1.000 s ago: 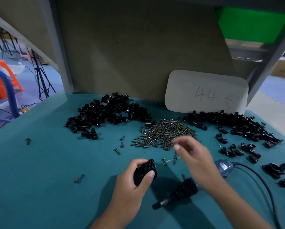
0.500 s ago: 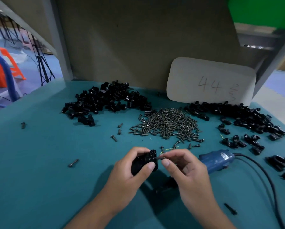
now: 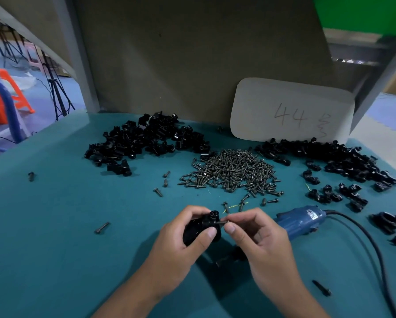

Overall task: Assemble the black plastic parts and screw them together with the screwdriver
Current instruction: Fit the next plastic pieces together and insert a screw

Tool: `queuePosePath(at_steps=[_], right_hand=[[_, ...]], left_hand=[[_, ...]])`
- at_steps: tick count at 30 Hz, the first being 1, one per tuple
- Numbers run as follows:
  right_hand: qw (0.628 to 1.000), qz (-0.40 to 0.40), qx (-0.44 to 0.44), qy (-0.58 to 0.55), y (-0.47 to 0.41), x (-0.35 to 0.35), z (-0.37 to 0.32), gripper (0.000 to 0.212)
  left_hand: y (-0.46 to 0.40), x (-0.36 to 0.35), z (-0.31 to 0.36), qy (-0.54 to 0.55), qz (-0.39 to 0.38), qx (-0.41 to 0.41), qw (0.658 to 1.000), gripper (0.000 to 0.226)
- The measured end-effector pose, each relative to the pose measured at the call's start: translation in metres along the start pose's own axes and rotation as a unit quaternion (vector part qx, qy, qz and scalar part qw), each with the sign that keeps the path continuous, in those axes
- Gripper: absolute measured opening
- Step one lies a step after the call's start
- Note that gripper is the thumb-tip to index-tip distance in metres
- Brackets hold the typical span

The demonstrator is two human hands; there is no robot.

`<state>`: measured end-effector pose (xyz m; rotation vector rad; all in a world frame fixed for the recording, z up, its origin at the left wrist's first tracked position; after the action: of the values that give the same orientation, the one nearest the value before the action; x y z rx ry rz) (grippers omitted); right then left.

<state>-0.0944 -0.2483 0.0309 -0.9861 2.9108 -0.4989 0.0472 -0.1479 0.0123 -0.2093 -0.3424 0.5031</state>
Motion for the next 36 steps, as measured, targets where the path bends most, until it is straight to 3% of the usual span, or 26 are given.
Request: queuePosePath(at_steps=[14, 18, 23, 28, 32, 36], right_hand=[[0.985, 0.012, 0.056, 0.163, 0.002, 0.002, -0.012, 0.013], [0.964, 0.006, 0.097, 0.247, 0.002, -0.003, -0.014, 0.028], [0.934, -0.027, 0.14, 0.327, 0.006, -0.008, -0.011, 0.025], [0.881, -0.037, 0.217, 0.419, 0.01, -0.019, -0.019, 0.024], [0.929, -0.029, 0.111, 0.351, 0.009, -0.013, -0.013, 0.037], [0.933, -0.049, 0.099, 0.342, 0.01, -0.012, -0.012, 0.037]], left_hand=[[0.002, -0.004, 0.0, -0.014, -0.028, -0.009, 0.999, 0.028], [0.002, -0.006, 0.0, -0.035, -0.034, -0.017, 0.999, 0.027], [0.002, -0.007, 0.0, -0.039, -0.037, -0.019, 0.998, 0.027], [0.004, -0.009, 0.003, -0.048, -0.04, -0.024, 0.998, 0.029], [0.005, -0.01, 0.006, -0.069, -0.042, -0.034, 0.996, 0.032], [0.004, -0.008, 0.005, -0.053, -0.033, -0.024, 0.998, 0.032]])
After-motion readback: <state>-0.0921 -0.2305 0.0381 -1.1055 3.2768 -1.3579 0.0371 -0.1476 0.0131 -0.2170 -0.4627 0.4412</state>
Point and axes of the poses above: each hand's wrist, its own y-axis away from the middle knuckle, its own x-axis out of the back of the hand, z = x × y, the point moved 5 cm from there along -y, towards the middle knuckle, and after that the axes turned 3 degrees about -y, right-handed, at the moved point
